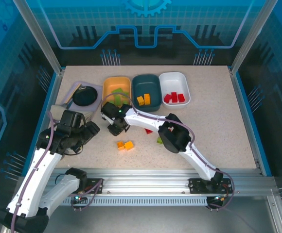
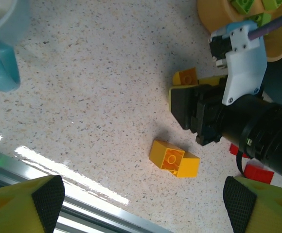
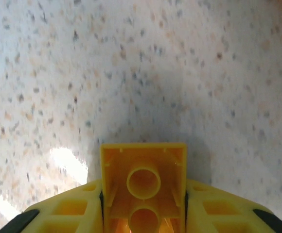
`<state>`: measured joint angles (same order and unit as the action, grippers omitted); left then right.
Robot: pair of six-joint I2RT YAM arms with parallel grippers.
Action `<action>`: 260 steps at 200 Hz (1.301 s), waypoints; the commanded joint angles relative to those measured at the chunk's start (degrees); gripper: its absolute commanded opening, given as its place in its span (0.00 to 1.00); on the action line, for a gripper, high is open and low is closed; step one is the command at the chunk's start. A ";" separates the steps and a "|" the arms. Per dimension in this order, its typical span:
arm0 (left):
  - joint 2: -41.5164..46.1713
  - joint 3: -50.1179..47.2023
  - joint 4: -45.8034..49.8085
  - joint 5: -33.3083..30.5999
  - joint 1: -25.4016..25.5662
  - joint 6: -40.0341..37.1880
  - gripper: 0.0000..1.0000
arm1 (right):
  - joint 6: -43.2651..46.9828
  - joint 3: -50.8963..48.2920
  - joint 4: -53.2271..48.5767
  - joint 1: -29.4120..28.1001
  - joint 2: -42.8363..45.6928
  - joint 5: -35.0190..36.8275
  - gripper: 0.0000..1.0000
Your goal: Sort the legos into containers by color
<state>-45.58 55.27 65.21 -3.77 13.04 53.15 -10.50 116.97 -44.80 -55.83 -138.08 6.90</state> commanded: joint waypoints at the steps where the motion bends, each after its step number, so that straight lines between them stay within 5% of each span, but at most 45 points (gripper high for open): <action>1: -0.20 -1.06 -5.10 5.23 0.41 -2.82 0.89 | -1.60 -3.86 1.53 0.48 10.81 0.99 0.32; 50: -8.55 -2.14 -20.01 13.30 4.92 -3.31 0.89 | -13.08 -11.58 -1.07 10.81 22.25 7.30 0.32; 122: -25.32 8.30 -26.84 12.69 11.03 -5.33 0.89 | -26.77 7.60 -18.37 23.66 6.76 13.84 0.30; 177: -27.59 9.46 -26.92 12.47 11.84 -5.66 0.89 | -25.97 17.23 -22.22 24.98 -2.94 11.76 0.34; 232: -27.05 9.07 -26.18 12.39 11.84 -5.92 0.90 | -26.66 18.72 -22.66 24.33 -3.02 11.55 0.63; 260: -26.43 9.24 -25.18 12.03 11.84 -6.28 0.90 | -24.33 21.51 -21.10 22.45 0.50 11.94 0.66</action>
<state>-72.82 63.51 38.37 7.42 24.51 48.88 -36.34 134.74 -65.78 -31.64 -141.36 18.87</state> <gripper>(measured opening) 0.897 0.658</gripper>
